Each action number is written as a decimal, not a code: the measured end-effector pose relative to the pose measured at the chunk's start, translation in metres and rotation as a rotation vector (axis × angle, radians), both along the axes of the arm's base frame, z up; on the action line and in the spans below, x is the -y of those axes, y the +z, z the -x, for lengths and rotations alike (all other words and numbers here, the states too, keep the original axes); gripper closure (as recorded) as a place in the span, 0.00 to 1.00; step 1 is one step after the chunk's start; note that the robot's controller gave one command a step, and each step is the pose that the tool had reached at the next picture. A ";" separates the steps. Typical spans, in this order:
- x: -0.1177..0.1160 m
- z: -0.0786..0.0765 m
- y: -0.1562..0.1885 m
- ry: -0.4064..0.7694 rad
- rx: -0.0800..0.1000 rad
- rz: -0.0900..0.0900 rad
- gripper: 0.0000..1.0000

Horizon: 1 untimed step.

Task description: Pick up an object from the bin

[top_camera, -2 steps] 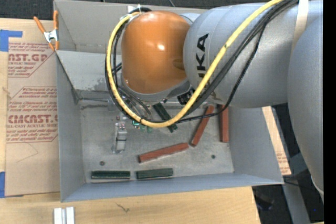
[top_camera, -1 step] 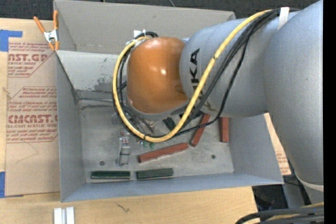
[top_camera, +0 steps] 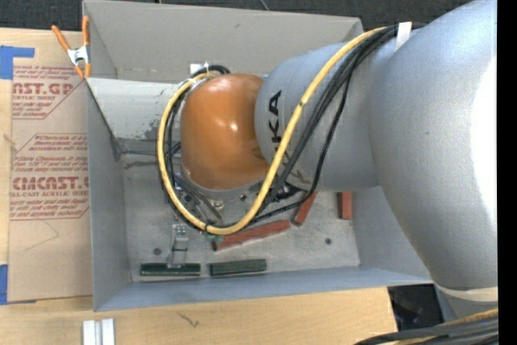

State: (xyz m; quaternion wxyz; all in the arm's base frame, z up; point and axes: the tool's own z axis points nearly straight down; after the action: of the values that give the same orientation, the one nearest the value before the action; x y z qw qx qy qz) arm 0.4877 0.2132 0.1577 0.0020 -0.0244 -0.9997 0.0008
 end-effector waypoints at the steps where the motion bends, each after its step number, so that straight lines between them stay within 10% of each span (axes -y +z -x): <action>1: 0.041 0.001 -0.037 -0.038 0.006 -0.005 0.00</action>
Offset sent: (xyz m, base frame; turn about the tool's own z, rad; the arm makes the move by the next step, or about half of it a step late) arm 0.0038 -0.0107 -0.0686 -0.3804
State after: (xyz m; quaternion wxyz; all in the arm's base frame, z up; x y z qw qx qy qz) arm 0.4866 0.1719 0.1212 -0.0010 -0.0433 -0.9991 -0.0016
